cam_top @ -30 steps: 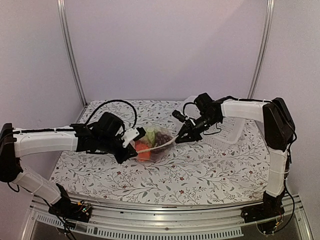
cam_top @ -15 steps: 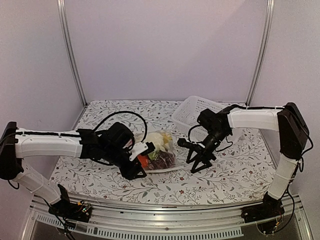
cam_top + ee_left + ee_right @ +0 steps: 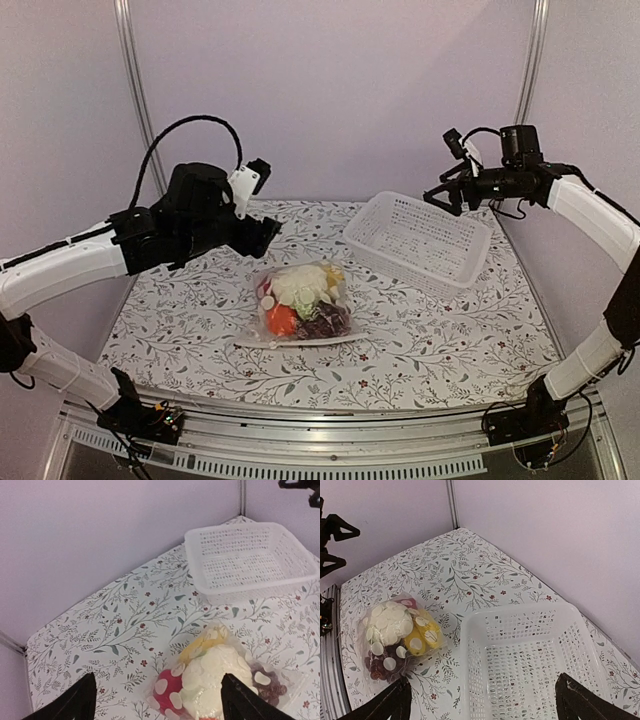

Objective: Place the food in the zip-top bag and seal the zipper
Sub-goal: Reset both arms

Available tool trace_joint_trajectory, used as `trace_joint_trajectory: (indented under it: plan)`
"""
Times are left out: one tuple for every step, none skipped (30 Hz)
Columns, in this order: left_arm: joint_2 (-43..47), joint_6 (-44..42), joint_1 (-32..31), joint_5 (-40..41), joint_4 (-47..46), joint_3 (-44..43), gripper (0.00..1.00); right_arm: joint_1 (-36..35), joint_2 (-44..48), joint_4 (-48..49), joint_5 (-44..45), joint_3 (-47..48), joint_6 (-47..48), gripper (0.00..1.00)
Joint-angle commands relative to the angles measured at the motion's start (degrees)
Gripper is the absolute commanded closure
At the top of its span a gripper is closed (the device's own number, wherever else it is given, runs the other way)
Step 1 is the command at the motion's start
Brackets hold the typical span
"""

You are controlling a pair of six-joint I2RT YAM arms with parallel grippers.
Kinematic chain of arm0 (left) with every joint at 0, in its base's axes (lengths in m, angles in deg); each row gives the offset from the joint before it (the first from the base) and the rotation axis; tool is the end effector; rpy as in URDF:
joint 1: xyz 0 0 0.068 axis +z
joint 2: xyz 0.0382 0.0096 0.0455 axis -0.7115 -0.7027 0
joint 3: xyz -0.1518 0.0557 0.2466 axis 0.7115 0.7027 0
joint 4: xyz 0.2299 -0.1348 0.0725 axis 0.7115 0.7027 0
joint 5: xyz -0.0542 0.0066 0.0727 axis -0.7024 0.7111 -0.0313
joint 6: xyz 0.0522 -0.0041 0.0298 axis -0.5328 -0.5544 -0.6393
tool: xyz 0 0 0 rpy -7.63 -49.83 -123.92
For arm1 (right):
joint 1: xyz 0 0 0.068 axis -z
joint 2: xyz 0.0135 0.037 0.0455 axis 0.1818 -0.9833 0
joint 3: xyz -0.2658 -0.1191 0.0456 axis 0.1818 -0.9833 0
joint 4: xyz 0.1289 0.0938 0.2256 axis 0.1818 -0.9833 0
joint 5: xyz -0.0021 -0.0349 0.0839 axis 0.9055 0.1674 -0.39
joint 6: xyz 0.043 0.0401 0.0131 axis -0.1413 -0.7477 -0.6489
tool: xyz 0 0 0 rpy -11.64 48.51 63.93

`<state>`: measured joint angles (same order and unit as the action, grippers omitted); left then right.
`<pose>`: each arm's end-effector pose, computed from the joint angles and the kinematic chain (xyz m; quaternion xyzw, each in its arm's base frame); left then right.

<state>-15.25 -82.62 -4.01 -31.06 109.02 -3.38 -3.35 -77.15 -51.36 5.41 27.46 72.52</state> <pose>0.2143 -0.2273 0.3514 0.2878 0.8043 -0.0722 0.5149 0.3391 0.1128 0.3753 -0.4168 0.7356 0.2623 0.4651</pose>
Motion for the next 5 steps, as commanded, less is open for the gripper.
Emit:
trace_joint_trajectory:
  plan:
    - [-0.4, 9.3, 3.5, 15.0, -12.5, 1.1, 0.08, -0.5, -0.8, 12.0, 2.6, -4.5, -13.0, 0.01]
    - [-0.7, 11.2, 3.7, 15.1, -14.3, 1.6, 0.04, -0.5, -0.2, 13.9, 2.3, -5.7, -15.0, 0.01]
    - [-1.0, 12.9, 3.7, 15.5, -15.3, 1.8, 0.01, -0.4, 0.4, 16.1, 2.4, -6.6, -16.2, 0.01]
    - [-1.4, 14.6, 3.7, 15.9, -15.7, 1.8, 0.01, -0.5, 1.3, 17.5, 3.4, -7.2, -17.7, 0.01]
    - [-1.7, 16.0, 3.7, 16.6, -15.6, 1.8, 0.0, -0.4, 2.3, 18.1, 4.9, -7.6, -18.7, 0.01]
